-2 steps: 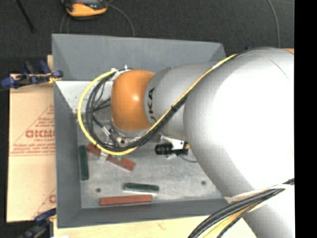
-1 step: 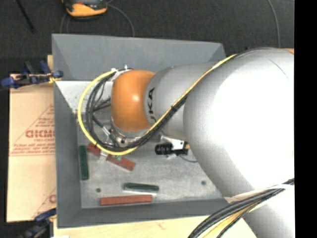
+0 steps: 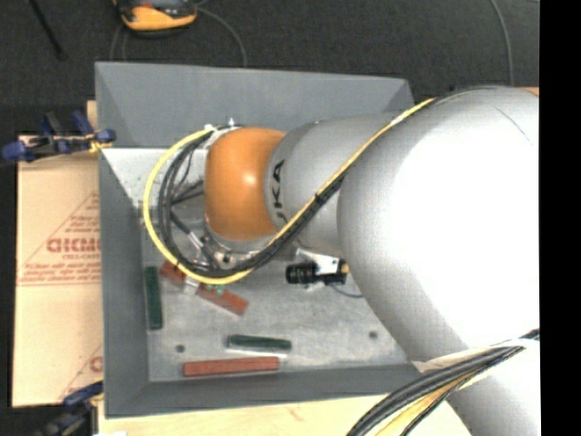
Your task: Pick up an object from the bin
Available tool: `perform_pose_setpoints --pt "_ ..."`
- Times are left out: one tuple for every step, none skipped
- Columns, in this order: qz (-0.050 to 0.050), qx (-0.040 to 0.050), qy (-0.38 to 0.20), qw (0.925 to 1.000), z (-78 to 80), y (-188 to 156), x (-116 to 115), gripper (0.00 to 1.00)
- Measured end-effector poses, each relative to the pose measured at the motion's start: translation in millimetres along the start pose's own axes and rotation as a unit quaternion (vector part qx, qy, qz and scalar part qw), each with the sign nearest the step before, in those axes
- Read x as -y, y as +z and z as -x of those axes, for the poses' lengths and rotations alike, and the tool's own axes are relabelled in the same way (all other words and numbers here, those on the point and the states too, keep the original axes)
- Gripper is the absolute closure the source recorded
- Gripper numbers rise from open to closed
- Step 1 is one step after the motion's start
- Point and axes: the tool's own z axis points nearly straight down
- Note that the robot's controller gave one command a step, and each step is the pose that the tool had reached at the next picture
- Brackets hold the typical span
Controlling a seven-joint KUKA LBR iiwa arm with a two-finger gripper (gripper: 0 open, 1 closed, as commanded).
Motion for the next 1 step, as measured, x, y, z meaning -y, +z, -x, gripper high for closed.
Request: perform_pose_setpoints --pt "-0.004 0.0000 -0.001 1.0000 0.3 -9.9 1.6 1.00"
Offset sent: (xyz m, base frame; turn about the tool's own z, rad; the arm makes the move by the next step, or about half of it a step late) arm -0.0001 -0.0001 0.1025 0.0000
